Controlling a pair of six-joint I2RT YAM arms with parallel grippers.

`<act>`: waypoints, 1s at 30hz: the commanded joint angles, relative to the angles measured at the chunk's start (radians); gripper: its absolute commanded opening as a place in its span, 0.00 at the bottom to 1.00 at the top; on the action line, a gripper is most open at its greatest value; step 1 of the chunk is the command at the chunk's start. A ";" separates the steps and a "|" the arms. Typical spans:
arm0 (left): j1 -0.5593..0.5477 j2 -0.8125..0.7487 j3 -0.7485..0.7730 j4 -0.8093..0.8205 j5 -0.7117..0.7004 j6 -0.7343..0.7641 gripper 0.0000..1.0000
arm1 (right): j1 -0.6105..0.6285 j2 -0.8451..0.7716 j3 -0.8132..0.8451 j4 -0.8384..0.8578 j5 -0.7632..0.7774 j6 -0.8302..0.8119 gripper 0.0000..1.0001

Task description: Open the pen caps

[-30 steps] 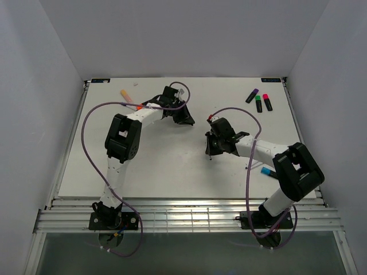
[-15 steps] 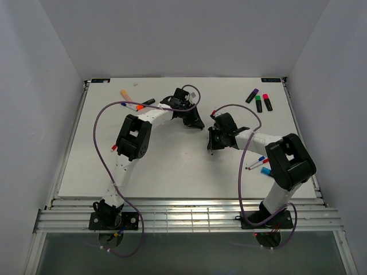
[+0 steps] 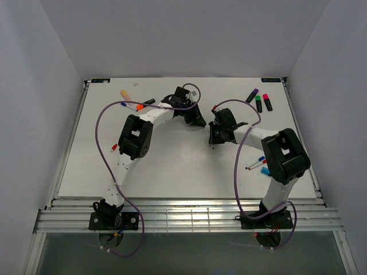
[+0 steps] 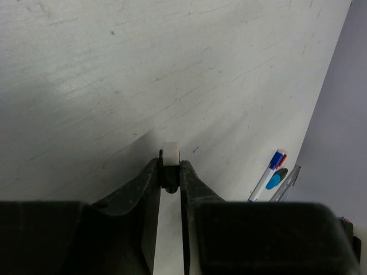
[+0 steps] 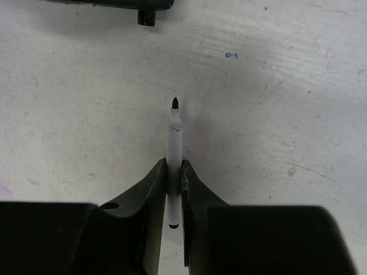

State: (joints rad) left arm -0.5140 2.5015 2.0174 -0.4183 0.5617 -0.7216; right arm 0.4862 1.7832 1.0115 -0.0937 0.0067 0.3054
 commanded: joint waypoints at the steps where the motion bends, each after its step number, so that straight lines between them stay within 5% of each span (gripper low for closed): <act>1: -0.001 0.014 0.032 -0.004 0.009 -0.004 0.27 | -0.006 0.030 0.045 0.022 0.026 -0.020 0.18; 23: 0.006 0.010 0.026 -0.030 -0.022 0.021 0.54 | -0.011 0.045 0.044 0.017 0.010 0.000 0.34; 30: 0.020 -0.098 -0.034 -0.014 -0.049 0.039 0.64 | -0.021 -0.099 -0.001 0.015 0.041 0.001 0.51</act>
State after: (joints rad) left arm -0.5106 2.5008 2.0220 -0.3916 0.5816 -0.7216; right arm 0.4786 1.7821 1.0252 -0.0742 0.0135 0.3080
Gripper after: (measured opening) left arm 0.634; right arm 0.486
